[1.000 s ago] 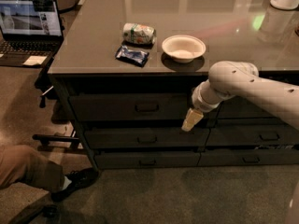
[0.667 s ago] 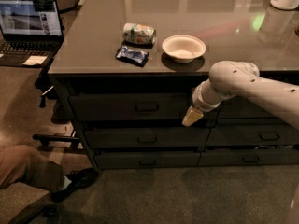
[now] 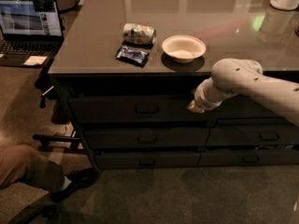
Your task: Open top drawer
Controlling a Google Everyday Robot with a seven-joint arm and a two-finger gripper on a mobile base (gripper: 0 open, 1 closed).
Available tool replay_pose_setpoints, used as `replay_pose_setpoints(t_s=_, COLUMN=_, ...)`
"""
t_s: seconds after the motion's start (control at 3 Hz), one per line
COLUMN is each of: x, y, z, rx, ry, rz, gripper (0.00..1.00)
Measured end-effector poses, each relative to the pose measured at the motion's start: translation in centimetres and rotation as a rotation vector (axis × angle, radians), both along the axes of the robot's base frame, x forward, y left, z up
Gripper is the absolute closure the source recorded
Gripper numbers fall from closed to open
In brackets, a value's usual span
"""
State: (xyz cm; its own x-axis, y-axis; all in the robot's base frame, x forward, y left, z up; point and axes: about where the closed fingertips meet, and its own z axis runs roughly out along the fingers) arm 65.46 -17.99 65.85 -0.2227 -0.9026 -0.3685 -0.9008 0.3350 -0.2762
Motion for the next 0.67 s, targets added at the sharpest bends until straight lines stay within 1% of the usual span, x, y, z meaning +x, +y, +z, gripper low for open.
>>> replay_pose_setpoints(t_s=0.33, x=0.00, y=0.00, z=0.82, rx=0.000, ry=0.000, rz=0.000, gripper=0.80)
replay_pose_setpoints(t_s=0.67, x=0.06, y=0.00, z=1.46, rx=0.000, ry=0.000, rz=0.000, gripper=0.62)
